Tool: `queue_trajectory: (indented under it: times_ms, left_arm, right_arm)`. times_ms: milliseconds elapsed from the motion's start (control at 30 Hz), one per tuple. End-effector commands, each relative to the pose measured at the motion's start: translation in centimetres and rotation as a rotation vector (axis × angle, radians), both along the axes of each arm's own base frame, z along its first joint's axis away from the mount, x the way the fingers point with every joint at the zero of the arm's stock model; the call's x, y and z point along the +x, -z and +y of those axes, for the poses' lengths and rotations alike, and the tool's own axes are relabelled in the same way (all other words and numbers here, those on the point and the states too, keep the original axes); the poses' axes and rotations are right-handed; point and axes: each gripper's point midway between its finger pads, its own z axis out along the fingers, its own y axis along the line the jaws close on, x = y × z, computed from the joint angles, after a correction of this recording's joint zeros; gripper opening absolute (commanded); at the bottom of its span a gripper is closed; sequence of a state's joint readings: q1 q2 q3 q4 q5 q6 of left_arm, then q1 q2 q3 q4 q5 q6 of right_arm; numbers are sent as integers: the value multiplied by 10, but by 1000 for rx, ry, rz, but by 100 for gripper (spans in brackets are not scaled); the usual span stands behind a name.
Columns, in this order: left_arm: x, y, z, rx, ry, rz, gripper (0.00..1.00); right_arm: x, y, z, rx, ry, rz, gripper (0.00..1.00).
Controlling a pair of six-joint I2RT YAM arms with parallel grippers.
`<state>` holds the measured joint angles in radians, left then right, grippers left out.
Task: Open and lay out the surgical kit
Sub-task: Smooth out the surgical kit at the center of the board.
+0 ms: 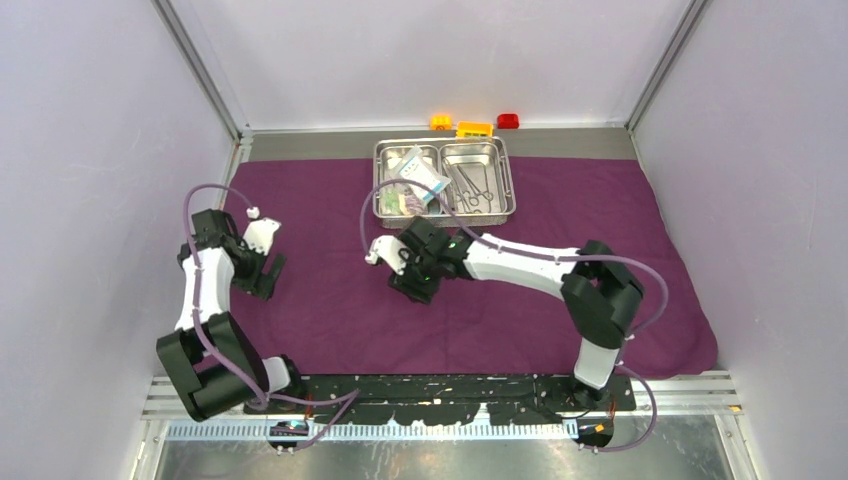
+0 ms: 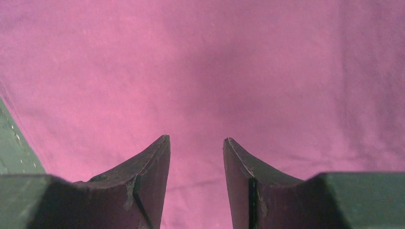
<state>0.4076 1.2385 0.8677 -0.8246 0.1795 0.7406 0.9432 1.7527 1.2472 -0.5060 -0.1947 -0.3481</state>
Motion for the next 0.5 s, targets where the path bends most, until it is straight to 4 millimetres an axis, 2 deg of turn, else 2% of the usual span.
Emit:
queue_trajectory:
  times_ms: [0, 200, 467]
  left_arm:
    - [10, 3, 31, 29, -83, -9, 85]
    - [1, 20, 58, 32, -136, 24, 84]
    - [-8, 37, 60, 40, -116, 47, 84]
  right_arm:
    - [-3, 5, 42, 42, 14, -27, 50]
    - [-22, 41, 56, -27, -50, -14, 50]
    - [-29, 71, 50, -100, -80, 3, 50]
